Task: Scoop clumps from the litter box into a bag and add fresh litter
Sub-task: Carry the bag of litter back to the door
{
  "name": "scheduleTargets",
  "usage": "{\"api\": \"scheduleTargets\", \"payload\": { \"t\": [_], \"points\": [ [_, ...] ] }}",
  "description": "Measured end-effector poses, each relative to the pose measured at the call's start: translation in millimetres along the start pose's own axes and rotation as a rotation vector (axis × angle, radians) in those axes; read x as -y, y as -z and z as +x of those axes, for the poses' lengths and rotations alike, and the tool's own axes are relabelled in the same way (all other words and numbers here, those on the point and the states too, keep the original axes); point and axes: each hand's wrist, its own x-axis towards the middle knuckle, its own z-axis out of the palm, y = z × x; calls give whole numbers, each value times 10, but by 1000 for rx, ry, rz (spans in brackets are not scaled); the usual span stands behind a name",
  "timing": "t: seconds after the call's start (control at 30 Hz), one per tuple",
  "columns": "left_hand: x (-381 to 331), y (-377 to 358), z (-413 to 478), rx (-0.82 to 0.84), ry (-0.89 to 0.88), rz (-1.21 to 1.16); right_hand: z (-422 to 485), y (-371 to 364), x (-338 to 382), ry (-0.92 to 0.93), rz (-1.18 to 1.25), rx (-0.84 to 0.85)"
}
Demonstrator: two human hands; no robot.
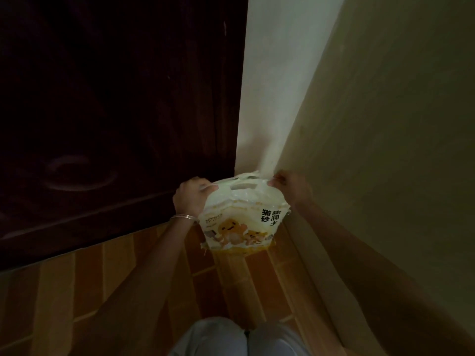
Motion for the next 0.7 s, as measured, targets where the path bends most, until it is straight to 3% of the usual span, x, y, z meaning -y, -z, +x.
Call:
{"api": "scheduleTargets", "payload": {
  "t": [0.3,0.7],
  "points": [
    [-331,555,-215,-50,-218,154,-366,514,263,21,-11,114],
    [-2155,2528,-1139,-125,-623,371,-1423,2672,1762,241,-300,-108]
  ]
}}
